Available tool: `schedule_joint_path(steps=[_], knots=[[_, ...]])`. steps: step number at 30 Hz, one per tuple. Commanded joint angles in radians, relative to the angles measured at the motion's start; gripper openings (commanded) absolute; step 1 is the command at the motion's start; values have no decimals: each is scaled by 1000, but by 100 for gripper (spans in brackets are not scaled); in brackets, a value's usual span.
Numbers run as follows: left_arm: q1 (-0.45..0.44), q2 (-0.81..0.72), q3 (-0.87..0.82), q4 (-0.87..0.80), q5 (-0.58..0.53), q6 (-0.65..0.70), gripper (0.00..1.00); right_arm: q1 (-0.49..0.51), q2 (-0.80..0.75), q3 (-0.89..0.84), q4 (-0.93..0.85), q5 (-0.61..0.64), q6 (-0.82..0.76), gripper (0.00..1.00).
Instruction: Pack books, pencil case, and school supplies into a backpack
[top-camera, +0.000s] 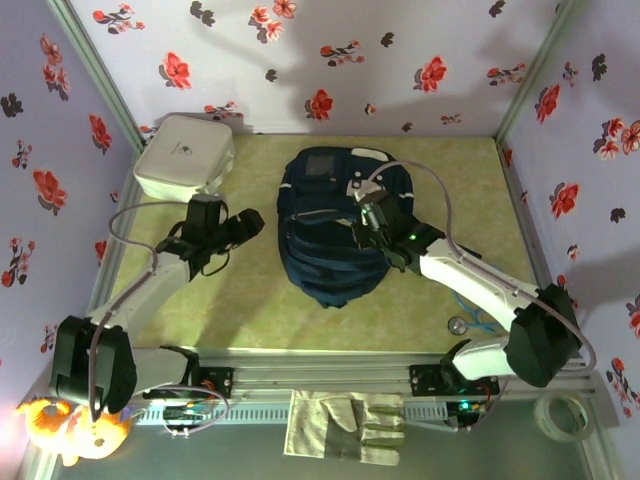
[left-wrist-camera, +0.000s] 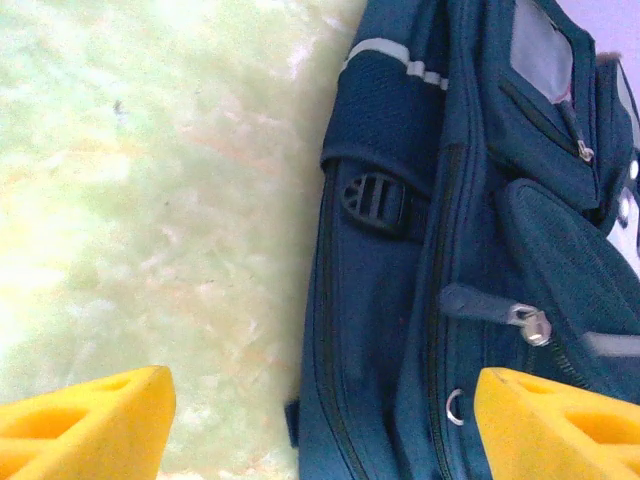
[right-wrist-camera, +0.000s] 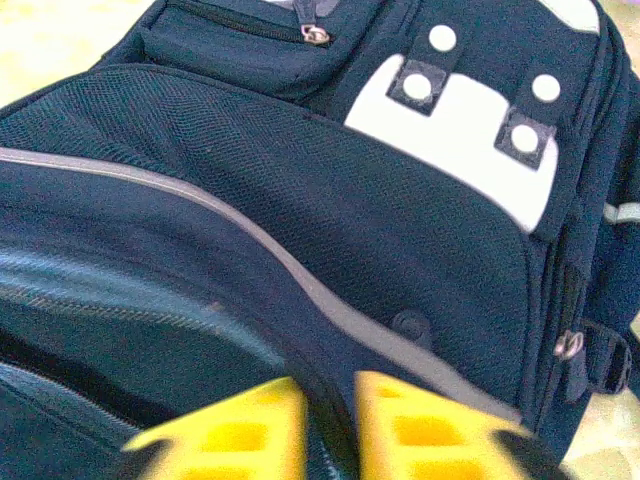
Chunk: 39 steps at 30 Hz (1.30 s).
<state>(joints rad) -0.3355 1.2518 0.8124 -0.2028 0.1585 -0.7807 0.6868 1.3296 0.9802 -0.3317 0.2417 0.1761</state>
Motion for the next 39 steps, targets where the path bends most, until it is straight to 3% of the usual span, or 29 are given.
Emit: schedule_joint_path(steps=[1,4,8,15,20,25,32,39], knots=[[-16,68,88,-29,63,142,81,-9,-66,-38,-24,18,45,45],[-39,149,168,-41,106,208,82,-12,-131,-65,2,-7,97,68],[-64,258,258,-43,171,347,80,-53,-178,-65,10,-14,201,80],[-75,373,338,-153,222,778,72,-158,-123,-43,-7,-103,318,82],[-70,417,354,-190,249,968,68,-177,-82,-39,-11,-128,341,83],[-70,502,435,-286,341,1052,58,-193,-55,-63,-22,-126,416,83],[-73,601,534,-385,397,1118,61,-236,-14,-123,36,-186,529,83],[-81,639,547,-366,459,1053,55,-259,99,-128,154,-297,565,79]])
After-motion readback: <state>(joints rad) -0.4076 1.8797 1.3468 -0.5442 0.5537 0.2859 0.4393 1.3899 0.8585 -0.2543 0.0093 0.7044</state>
